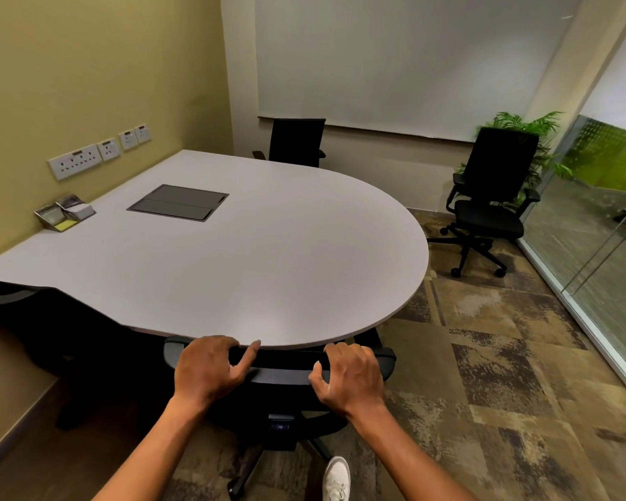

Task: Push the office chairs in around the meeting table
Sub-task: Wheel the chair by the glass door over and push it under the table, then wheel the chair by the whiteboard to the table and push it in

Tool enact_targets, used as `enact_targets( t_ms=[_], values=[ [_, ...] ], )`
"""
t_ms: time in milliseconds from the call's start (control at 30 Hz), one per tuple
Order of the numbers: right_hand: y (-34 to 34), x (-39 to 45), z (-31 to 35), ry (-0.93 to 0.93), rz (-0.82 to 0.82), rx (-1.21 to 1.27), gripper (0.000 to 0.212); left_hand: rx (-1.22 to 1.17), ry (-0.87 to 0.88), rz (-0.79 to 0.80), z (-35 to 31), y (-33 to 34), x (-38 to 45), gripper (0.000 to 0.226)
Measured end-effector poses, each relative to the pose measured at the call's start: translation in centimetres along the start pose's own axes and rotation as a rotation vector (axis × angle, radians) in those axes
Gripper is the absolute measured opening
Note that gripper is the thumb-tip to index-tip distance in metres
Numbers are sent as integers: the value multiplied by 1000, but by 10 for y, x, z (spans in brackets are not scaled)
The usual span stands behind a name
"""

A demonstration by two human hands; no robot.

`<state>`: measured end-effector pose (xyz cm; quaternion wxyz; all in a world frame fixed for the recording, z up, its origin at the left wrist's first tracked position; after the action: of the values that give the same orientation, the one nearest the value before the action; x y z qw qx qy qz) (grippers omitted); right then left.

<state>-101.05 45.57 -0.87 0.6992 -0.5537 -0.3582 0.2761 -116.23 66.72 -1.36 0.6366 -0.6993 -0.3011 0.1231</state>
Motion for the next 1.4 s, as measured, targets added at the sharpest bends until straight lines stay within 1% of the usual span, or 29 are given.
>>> enact_targets(
  t_ms=[67,233,300,400,500,600,733,867,967,1067,1167,1233,1300,1333,1367,1400],
  values=[
    [3,17,-1,-5,7,-3,40,11,-8,16,6,5,17,86],
    [7,79,-7,-25,-5,-17,43,16,-62,53,15,7,71,85],
    [13,102,-16,-54,-27,-28,43,35,-59,53,14,8,88,84],
    [19,119,-29,-76,-71,-18,39,32,-40,25,11,10,103,81],
    [24,134,-31,-84,-98,22,41,46,-62,59,17,15,114,84],
    [29,132,-26,-92,-93,33,42,61,-70,86,22,19,110,90],
    [29,130,-29,-78,-96,42,43,59,-76,140,16,15,108,86],
    [26,130,-27,-71,-58,40,45,61,-86,171,15,10,107,83],
    [26,129,-25,-79,-30,32,46,60,-89,174,16,10,104,82],
    [27,124,-26,-82,12,12,46,96,-125,136,14,18,100,76],
    [24,126,-21,-67,61,-8,55,111,-230,146,11,14,97,80],
    [22,121,-11,-29,103,8,65,135,-255,134,12,11,89,85],
    [24,113,-9,-7,132,45,71,146,-222,124,4,13,83,87],
    [25,110,-9,-13,127,55,70,129,-206,113,1,15,84,87],
    [27,109,-6,-34,100,65,69,104,-190,121,-1,15,82,87],
    [14,92,-24,-16,53,70,67,105,-116,119,-29,6,78,87]
  ],
)
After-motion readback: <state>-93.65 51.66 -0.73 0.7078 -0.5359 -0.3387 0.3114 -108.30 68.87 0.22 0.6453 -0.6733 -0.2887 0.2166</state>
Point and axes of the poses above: each hand's wrist, its own x-axis towards the middle knuckle, its own y-axis out of the palm, z = x × y, the point moved 1 cm from there along x, towards the middle knuckle, and after that the axes turned 10 degrees about z, right-handed, at the moved point
